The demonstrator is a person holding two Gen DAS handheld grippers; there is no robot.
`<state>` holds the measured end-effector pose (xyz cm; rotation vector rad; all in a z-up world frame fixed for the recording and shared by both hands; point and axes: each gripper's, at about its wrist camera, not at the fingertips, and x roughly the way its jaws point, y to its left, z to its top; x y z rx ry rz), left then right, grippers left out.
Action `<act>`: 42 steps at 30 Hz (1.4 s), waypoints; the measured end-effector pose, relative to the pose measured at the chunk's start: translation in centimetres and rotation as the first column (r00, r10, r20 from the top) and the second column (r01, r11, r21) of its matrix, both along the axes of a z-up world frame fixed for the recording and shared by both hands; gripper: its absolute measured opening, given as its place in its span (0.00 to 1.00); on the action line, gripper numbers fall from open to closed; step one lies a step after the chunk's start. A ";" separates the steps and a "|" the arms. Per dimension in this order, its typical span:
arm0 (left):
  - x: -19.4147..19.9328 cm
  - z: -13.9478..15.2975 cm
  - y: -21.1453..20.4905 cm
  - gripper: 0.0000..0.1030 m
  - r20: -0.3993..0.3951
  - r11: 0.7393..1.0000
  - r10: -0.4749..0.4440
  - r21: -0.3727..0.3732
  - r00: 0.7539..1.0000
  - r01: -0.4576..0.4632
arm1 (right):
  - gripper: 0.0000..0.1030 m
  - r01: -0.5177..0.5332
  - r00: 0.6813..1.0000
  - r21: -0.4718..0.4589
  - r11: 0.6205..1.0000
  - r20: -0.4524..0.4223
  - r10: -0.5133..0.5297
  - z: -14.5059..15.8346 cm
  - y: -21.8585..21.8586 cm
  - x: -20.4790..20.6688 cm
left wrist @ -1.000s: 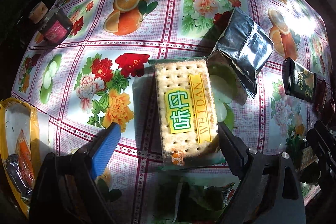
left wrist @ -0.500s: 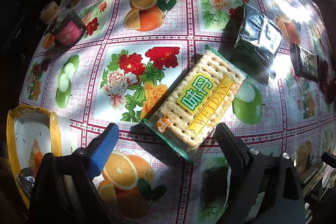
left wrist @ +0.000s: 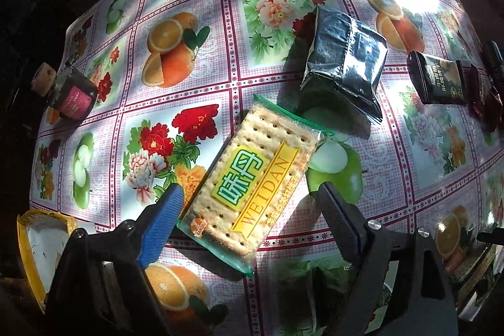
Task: Organize snacks
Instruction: 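Grasp the white WEIDAN cracker pack with the left tool while the right tool grasps the green-capped cracker sleeve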
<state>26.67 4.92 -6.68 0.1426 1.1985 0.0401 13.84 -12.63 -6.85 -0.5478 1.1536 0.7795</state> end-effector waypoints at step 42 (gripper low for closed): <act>-8.0 0.4 -1.4 0.55 0.020 0.999 -0.044 0.003 0.999 0.044 | 0.44 0.153 0.988 -0.026 0.988 -0.003 -0.153 1.0 -6.5 -1.4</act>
